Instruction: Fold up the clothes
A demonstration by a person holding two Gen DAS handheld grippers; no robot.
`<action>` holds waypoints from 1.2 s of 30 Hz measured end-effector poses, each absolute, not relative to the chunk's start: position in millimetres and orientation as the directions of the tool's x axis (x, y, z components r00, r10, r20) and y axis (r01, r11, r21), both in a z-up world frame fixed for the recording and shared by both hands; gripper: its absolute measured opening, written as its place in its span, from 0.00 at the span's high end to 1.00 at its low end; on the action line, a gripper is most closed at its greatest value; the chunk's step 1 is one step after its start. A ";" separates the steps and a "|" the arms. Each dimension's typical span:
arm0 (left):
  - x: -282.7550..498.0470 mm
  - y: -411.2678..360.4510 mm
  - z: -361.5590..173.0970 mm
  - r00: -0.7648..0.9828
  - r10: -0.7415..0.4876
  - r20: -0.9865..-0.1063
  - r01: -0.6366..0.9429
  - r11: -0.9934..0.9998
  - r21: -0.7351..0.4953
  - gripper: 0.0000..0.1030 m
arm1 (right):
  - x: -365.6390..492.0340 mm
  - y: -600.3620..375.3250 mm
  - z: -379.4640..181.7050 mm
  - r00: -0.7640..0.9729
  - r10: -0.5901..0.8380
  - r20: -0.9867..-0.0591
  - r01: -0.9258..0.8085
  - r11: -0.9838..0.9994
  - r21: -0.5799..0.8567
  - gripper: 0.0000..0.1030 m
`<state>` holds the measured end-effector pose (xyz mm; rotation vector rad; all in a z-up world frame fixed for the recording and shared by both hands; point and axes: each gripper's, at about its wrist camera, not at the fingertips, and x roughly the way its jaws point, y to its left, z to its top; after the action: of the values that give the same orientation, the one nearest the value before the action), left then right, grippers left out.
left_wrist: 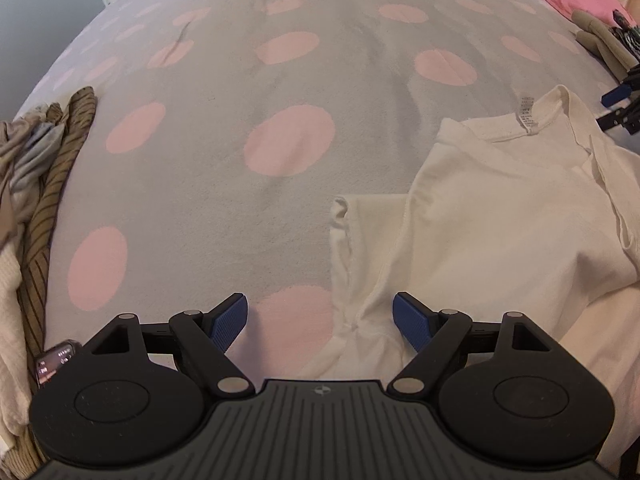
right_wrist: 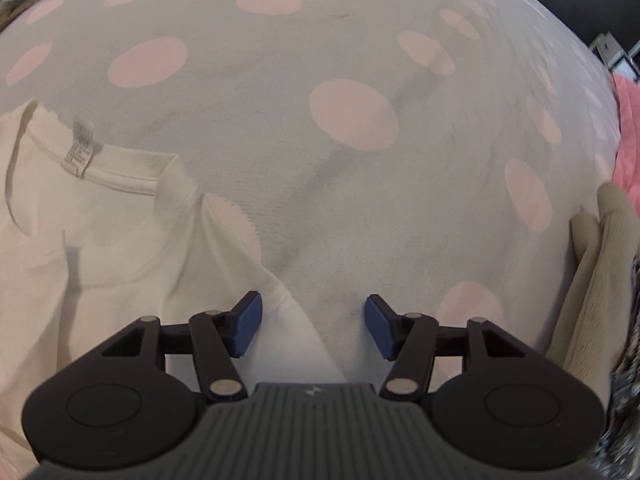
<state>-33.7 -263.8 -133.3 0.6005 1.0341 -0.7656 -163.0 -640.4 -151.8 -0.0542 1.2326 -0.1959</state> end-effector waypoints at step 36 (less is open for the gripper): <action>-77.5 -287.3 -141.1 0.381 -0.408 -0.830 0.901 0.367 0.233 0.89 | -184.7 -623.4 -147.2 0.330 -0.152 -0.932 0.107 0.987 -0.123 0.64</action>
<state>-77.5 -287.3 -141.1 0.7780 0.7557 -0.9517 -184.7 -623.4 -147.2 -0.0416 1.2231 -0.1696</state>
